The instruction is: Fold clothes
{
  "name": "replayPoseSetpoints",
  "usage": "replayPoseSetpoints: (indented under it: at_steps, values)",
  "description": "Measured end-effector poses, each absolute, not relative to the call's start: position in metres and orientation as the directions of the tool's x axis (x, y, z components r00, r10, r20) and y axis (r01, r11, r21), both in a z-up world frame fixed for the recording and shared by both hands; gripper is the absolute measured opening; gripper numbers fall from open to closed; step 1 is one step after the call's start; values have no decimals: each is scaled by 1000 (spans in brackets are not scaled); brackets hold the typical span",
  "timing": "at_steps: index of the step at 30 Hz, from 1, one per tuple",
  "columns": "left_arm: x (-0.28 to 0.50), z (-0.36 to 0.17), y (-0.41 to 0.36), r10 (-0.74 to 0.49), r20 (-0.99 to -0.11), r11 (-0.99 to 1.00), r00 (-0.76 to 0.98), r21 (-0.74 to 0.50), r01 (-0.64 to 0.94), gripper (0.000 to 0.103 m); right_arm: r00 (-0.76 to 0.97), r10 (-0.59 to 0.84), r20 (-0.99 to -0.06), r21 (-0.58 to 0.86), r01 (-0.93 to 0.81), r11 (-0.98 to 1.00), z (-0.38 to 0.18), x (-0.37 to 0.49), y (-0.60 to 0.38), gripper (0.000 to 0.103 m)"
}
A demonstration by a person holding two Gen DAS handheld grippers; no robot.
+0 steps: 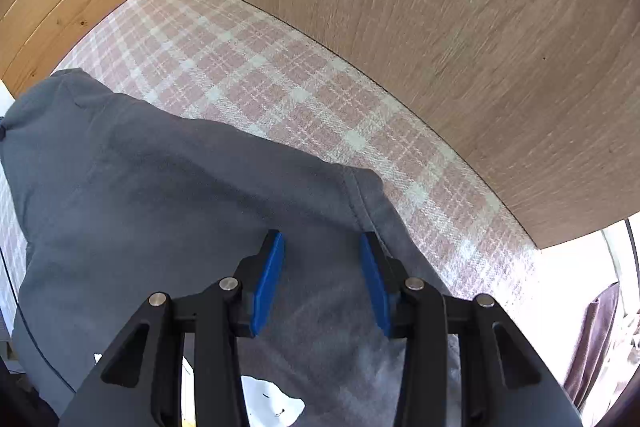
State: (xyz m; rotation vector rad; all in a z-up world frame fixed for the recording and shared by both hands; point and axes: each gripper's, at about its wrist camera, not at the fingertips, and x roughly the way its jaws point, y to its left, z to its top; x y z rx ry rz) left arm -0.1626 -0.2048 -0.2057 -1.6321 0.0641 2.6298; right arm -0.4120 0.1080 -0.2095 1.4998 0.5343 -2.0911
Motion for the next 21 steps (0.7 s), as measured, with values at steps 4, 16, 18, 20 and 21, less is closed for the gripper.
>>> replayPoseSetpoints:
  at_steps: [4,16,18,20,21]
  values:
    - [-160,-236,-229,-235,-932,-968,-278,250,-22,11,-260,-174,-950,-23,611,-792,-207,-413,109,39]
    - [-276,-261,-238,-131,-924,-971,-359,192,-139,50,-250,-163,-955,-25,611,-792,-197,-418,108,40]
    - [-283,-270,-238,-98,-932,-971,-349,167,-173,45,-253,-166,-953,-24,611,-791,-194,-418,109,40]
    - [-285,-266,-242,-52,-940,-977,-338,118,-177,3,-256,-171,-951,-22,612,-790,-193,-418,110,40]
    - [-285,-262,-244,-50,-939,-979,-340,113,-170,2,-257,-174,-951,-21,613,-790,-192,-418,110,40]
